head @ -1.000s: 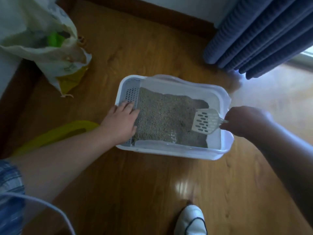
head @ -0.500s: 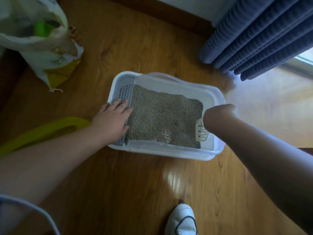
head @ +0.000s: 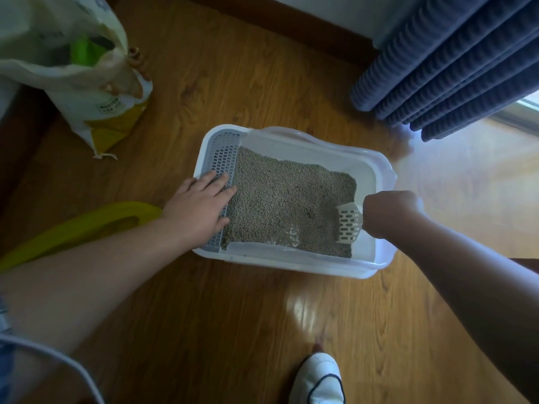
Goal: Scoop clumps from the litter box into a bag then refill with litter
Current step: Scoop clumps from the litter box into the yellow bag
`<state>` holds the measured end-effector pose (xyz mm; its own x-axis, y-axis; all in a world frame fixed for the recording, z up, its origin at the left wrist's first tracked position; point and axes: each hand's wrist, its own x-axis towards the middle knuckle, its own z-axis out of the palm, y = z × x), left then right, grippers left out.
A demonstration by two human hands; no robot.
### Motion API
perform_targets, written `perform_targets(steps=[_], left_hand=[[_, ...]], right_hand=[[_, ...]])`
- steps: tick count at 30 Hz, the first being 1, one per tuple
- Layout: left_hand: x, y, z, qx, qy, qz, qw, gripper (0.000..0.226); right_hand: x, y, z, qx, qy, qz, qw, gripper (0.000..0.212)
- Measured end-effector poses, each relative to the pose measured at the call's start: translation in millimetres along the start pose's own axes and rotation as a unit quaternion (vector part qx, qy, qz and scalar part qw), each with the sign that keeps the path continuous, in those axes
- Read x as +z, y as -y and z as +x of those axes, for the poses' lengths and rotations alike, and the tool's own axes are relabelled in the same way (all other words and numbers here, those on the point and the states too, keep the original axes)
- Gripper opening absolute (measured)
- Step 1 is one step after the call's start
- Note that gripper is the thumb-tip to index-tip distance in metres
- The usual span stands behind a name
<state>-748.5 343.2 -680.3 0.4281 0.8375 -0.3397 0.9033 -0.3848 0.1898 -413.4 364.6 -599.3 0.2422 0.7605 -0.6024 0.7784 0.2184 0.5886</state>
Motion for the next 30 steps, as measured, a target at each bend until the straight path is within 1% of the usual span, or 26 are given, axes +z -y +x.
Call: perform_targets(steps=[3,7,8,12,15,18,20,26,30], left_hand=[[0,1,0,0.001,-0.001,-0.003,1.000,0.070],[-2,0,-1,0.002,0.001,-0.002,1.000,0.070],[-2,0,-1,0.001,0.002,0.001,1.000,0.070],[-3,0,-1,-0.002,0.007,-0.002,1.000,0.070],[-2,0,-1,-0.001,0.008,0.001,1.000,0.070],[-1,-1,0,0.001,0.005,0.004,1.000,0.070],[-1,0,0,-0.002,0.005,0.002,1.000,0.070],[-2,0,-1,0.001,0.006,-0.003,1.000,0.070],[-3,0,-1,-0.001,0.008,-0.001,1.000,0.070]], right_hand=[[4,-2,4,-0.007,-0.013,0.005,1.000,0.018],[11,-7,9,-0.017,-0.030,0.007,0.999,0.006],[12,-8,10,-0.019,-0.031,0.012,0.999,0.007],[18,-2,13,-0.044,-0.016,0.065,0.997,0.030],[18,-4,14,-0.054,-0.007,0.077,0.996,0.030],[19,-2,19,-0.058,0.021,0.135,0.989,0.031],[23,8,21,-0.064,0.023,0.174,0.982,0.035],[25,20,26,-0.064,0.019,0.225,0.972,0.029],[31,42,28,-0.087,0.037,0.299,0.950,0.032]])
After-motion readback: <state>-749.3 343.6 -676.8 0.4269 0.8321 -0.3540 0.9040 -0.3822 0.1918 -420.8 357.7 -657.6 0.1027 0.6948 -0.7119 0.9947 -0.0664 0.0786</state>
